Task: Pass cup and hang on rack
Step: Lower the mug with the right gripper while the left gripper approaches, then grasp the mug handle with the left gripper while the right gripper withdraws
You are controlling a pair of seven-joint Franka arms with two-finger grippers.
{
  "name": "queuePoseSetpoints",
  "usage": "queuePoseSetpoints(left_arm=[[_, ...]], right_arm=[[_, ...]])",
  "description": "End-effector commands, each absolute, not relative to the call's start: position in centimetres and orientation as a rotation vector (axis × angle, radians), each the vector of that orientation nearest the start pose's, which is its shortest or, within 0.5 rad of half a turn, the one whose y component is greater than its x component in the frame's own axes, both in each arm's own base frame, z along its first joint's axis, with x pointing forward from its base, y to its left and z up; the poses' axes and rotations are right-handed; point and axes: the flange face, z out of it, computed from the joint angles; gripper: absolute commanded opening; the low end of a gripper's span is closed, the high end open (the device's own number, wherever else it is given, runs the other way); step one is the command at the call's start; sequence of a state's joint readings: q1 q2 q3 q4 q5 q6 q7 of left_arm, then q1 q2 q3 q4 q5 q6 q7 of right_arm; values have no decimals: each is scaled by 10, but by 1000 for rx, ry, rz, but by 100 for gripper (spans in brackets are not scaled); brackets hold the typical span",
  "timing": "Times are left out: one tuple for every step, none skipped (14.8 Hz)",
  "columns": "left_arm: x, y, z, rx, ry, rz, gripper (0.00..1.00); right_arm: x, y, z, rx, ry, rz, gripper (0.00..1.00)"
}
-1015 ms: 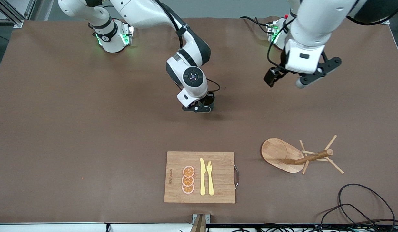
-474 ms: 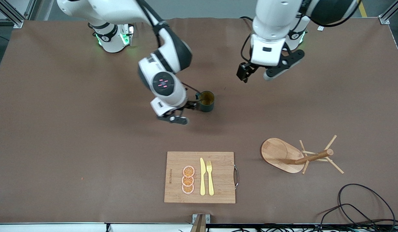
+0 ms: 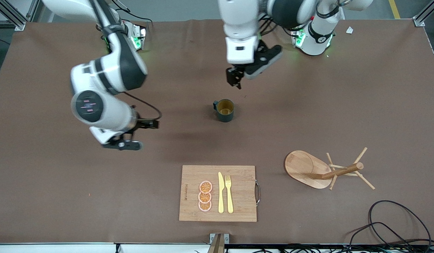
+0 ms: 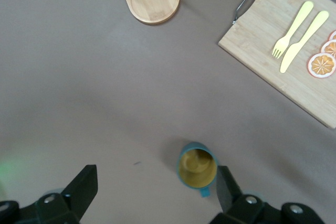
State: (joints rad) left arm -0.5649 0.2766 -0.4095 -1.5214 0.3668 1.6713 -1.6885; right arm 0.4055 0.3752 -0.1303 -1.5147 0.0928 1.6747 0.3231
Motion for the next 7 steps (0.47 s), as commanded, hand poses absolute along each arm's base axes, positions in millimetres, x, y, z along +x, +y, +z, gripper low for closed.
queuePoseSetpoints(left_arm=[[397, -549, 446, -2728, -983, -489, 100], [393, -566, 416, -2697, -980, -540, 100], [389, -585, 387, -2673, -983, -599, 100], [384, -606, 357, -2640, -1025, -668, 100], [382, -619, 331, -2593, -1091, -724, 100], [370, -627, 298, -2550, -1082, -779, 100], [361, -631, 276, -2513, -1056, -837, 100]], right_arm=[[602, 124, 453, -3187, 33, 316, 100], [603, 99, 462, -3184, 53, 310, 100], [603, 74, 466, -3176, 48, 327, 100], [602, 53, 475, -3168, 21, 315, 100], [600, 30, 485, -3160, 33, 307, 100], [598, 19, 496, -3157, 53, 295, 100], [595, 12, 508, -3163, 66, 272, 100]])
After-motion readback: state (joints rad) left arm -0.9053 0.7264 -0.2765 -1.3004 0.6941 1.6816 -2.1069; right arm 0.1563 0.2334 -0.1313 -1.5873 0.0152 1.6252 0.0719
